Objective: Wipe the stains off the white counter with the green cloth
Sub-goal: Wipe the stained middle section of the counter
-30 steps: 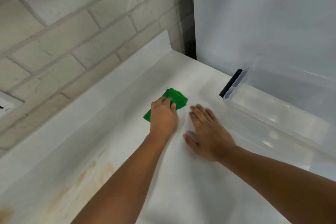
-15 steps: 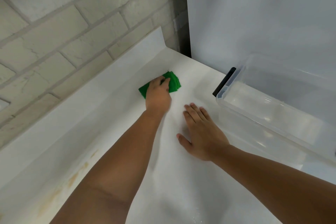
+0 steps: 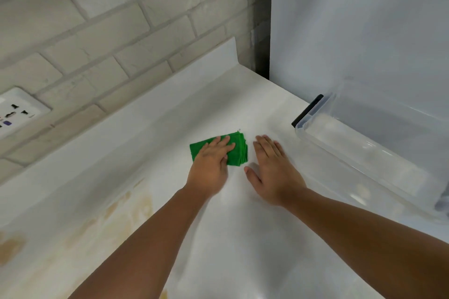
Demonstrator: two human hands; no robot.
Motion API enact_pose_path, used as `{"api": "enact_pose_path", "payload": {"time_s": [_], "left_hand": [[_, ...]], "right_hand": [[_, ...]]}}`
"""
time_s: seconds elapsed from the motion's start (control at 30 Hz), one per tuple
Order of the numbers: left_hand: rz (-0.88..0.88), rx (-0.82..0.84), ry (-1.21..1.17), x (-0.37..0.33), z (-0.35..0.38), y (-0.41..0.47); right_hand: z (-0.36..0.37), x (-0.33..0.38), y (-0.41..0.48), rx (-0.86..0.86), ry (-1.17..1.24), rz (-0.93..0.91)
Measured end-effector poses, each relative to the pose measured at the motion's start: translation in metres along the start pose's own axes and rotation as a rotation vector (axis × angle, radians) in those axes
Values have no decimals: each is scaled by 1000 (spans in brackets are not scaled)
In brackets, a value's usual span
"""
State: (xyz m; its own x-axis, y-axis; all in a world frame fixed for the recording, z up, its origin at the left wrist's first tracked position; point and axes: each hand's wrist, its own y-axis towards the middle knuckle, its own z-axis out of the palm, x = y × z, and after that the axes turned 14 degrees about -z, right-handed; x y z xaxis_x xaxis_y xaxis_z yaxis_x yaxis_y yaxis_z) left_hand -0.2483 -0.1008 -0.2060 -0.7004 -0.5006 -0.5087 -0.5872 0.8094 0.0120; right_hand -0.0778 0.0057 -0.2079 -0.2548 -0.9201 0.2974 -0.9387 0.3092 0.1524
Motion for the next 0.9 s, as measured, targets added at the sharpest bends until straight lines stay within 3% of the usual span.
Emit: {"api": "enact_pose_path", "payload": {"time_s": [0.13, 0.2, 0.3, 0.37, 0.53, 0.67, 0.77, 0.9], "left_hand": [[-232, 167, -340, -10, -19, -27], [-377, 61, -518, -7, -39, -33], [-424, -198, -396, 11, -61, -46], [-426, -256, -296, 25, -66, -53], [-473, -242, -177, 54, -72, -63], [-418, -247, -124, 51, -77, -63], [-387, -259, -107, 45, -79, -62], [-386, -250, -108, 48, -73, -59]], "right_hand": [[-3, 3, -3, -137, 48, -79], [-4, 13, -1, -161, 56, -154], [2, 52, 10, -69, 5, -287], [7, 83, 23, 6, -34, -248], [13, 121, 63, 119, -177, 64], [8, 103, 75, 112, -174, 37], [-15, 80, 83, 211, -146, -30], [-22, 71, 95, 268, -138, 154]]}}
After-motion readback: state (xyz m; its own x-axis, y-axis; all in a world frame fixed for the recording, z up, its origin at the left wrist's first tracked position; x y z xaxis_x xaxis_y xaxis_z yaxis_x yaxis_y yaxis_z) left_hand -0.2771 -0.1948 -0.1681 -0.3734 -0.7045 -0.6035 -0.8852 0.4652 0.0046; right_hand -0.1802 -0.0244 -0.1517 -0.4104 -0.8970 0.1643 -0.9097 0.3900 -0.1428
